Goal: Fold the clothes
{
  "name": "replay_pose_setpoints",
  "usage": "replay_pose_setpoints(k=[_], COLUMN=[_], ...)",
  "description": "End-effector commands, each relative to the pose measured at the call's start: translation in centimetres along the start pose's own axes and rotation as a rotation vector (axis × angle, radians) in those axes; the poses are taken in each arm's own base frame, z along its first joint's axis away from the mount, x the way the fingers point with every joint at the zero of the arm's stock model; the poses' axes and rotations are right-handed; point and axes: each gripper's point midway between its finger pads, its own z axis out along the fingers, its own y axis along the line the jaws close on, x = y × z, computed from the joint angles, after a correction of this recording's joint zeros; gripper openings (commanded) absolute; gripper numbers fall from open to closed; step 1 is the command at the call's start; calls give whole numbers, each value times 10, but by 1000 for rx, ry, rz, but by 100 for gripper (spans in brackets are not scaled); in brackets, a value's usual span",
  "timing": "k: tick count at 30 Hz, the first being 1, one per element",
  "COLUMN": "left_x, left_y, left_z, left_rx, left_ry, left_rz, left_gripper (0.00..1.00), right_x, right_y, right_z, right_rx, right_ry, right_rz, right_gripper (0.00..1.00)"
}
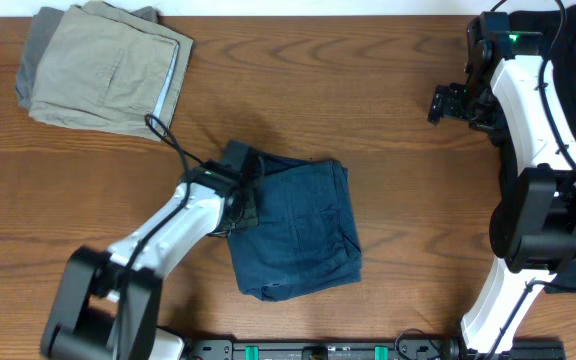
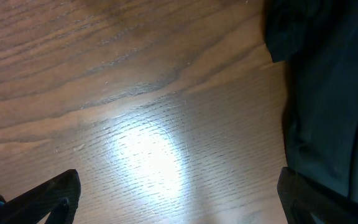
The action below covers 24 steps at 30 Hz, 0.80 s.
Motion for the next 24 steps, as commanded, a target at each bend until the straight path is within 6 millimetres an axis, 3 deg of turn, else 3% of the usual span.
replay_pose_setpoints(k=[1,5,9,13,19,24], left_x=[-36,-60,-69,-67,-67,-76], left_y=[-14,-22,-21,-19,-20,-24], left_z=[-52,-90,-91,-66,-10,25], left_rx=[81,155,142,96,35,19], left_ry=[-188,-360,-396,-340,-238,-229], left_rz=[14,2,-6,-4,1,-1], left_gripper=[6,6,6,6,6,6], right_x=[-2,-2,-2,-2,-2,-2], right_y=[-2,-2,-2,-3,-2,-2], right_z=[-1,-1,-1,-1,-1,-1], right_rx=[14,15,15,15,14,15], right_ry=[-10,-10,-10,-10,-10,-10], right_rz=[-2,-2,-2,-2,-2,-2], right_gripper=[99,99,99,99,99,99])
